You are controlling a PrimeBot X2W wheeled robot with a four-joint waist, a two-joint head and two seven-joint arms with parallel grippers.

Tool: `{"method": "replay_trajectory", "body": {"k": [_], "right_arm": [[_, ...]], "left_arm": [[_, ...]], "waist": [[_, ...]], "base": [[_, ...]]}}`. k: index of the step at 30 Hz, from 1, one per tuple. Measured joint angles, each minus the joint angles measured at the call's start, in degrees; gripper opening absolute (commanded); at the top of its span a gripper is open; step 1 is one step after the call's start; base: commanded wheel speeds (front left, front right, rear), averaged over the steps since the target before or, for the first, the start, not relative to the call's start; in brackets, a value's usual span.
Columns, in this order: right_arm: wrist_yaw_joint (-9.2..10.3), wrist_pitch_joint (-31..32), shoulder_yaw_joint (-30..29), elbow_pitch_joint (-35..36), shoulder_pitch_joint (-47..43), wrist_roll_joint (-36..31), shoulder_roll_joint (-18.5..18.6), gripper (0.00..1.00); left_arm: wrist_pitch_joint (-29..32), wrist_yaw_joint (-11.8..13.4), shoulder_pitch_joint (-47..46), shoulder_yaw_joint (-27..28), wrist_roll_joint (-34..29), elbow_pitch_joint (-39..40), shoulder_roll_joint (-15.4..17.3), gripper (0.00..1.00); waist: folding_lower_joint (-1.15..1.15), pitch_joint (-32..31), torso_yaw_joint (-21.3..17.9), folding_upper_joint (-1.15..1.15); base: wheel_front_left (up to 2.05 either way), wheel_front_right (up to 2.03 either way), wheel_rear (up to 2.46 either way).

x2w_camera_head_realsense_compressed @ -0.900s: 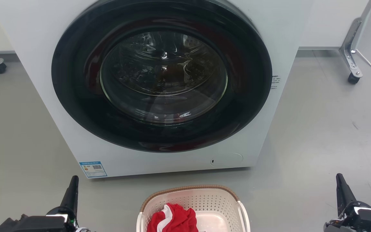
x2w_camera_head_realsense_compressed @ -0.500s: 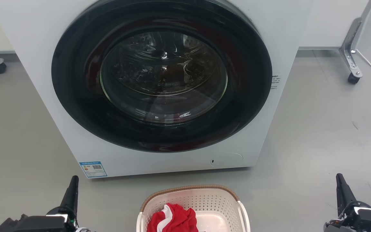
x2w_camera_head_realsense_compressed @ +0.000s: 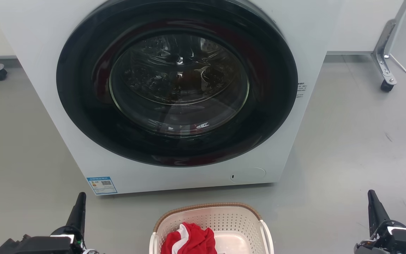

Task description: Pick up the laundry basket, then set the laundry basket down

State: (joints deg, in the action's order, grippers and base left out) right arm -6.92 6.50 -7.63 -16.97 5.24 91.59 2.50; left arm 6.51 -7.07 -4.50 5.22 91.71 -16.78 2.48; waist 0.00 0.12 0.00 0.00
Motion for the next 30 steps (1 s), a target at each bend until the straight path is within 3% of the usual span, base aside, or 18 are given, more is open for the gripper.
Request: {"method": "replay_trajectory", "body": {"k": [30], "right_arm": [[0.00, 0.0, 0.0, 0.0, 0.0, 0.0, 0.0, 0.00]], "left_arm": [[0.0, 0.0, 0.0, 0.0, 0.0, 0.0, 0.0, 0.00]], "waist": [[0.00, 0.0, 0.0, 0.00]], "base": [[0.00, 0.00, 0.00]]}}
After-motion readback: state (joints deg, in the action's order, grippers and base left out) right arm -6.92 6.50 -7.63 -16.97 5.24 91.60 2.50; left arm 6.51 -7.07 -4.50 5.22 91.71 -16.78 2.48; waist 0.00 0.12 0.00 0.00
